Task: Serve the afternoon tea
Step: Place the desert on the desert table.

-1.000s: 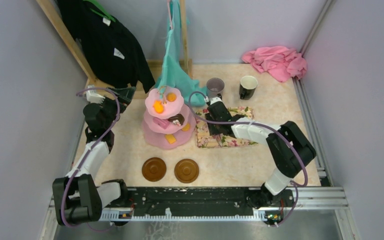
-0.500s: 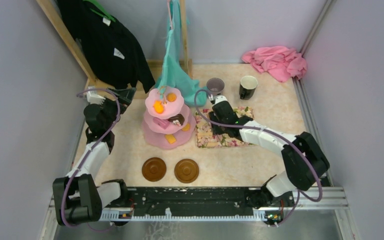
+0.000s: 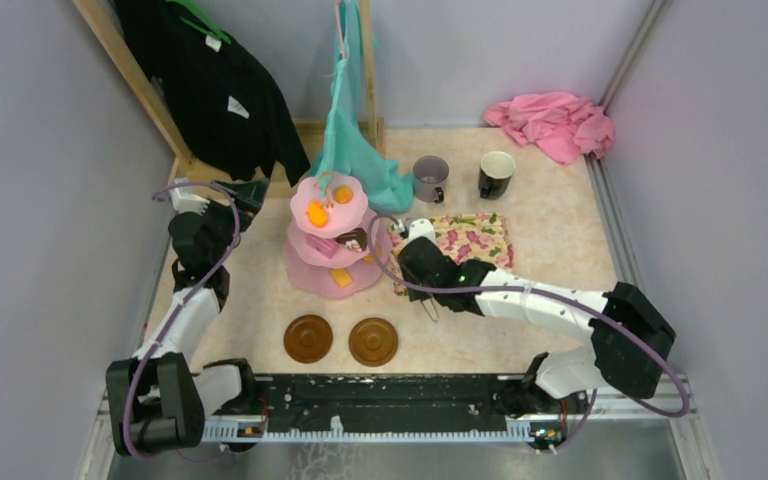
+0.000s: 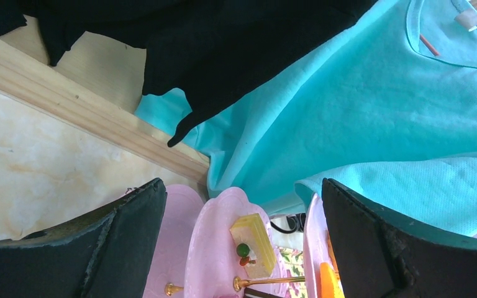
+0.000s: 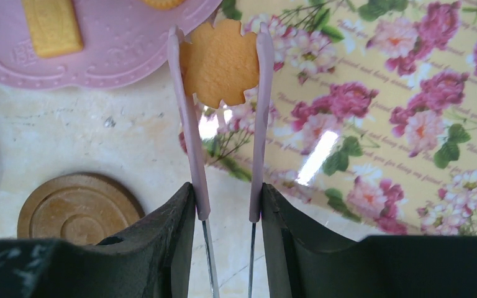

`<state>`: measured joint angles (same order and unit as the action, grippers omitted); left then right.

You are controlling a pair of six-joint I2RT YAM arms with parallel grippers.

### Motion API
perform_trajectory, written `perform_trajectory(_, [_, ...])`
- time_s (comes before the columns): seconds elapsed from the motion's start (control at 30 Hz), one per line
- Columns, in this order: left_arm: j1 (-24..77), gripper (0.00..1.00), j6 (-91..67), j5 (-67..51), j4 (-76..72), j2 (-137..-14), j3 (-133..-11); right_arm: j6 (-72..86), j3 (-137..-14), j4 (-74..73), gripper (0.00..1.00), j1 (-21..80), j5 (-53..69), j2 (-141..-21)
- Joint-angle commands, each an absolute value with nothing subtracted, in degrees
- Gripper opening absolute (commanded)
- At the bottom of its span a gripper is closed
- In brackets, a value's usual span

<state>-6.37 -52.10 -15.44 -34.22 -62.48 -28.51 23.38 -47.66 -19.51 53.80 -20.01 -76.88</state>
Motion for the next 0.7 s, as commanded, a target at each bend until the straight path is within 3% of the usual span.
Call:
perform_trajectory(0.0, [-6.17, 0.99, -52.79, -13.84, -34.41, -61.42, -27.97, 29.77, -52.23, -22.30, 0.35, 59.72, -26.41, -76.92])
perform_trajectory(0.33, [-6.20, 0.99, -53.00, -12.21, -33.02, -60.92, -27.53, 37.48, -60.83, -23.54, 0.32, 70.23, -30.21, -85.95])
perform_trajectory(0.67, [-6.28, 0.99, -54.60, -11.40, -32.46, -60.49, -27.01, 40.59, -75.37, -26.37, 0.32, 74.42, -30.42, -101.48])
